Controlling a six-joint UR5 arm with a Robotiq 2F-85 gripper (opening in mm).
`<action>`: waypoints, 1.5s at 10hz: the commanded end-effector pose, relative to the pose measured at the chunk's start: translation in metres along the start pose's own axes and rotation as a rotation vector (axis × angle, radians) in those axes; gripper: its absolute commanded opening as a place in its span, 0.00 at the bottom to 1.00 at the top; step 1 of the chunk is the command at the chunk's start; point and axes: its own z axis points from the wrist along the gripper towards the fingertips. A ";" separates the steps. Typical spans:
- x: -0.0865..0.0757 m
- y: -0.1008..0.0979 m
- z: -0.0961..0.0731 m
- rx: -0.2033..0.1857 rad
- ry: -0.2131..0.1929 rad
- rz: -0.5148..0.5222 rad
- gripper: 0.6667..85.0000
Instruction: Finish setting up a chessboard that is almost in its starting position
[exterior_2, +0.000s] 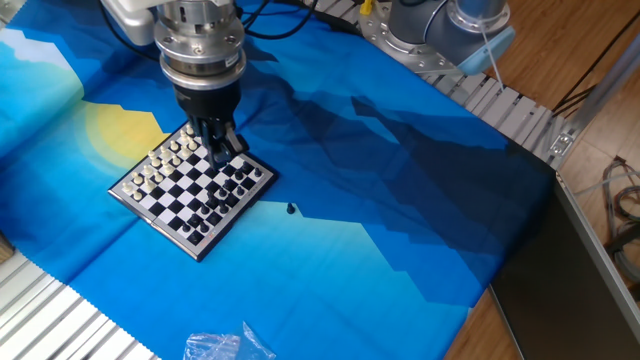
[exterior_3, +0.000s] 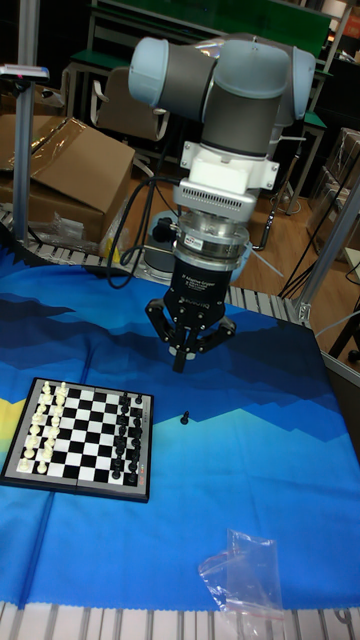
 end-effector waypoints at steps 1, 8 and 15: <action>-0.005 0.004 -0.003 -0.030 -0.007 0.015 0.00; -0.005 -0.001 -0.003 0.001 -0.002 -0.021 0.00; -0.006 -0.005 -0.006 0.047 0.008 -0.067 0.00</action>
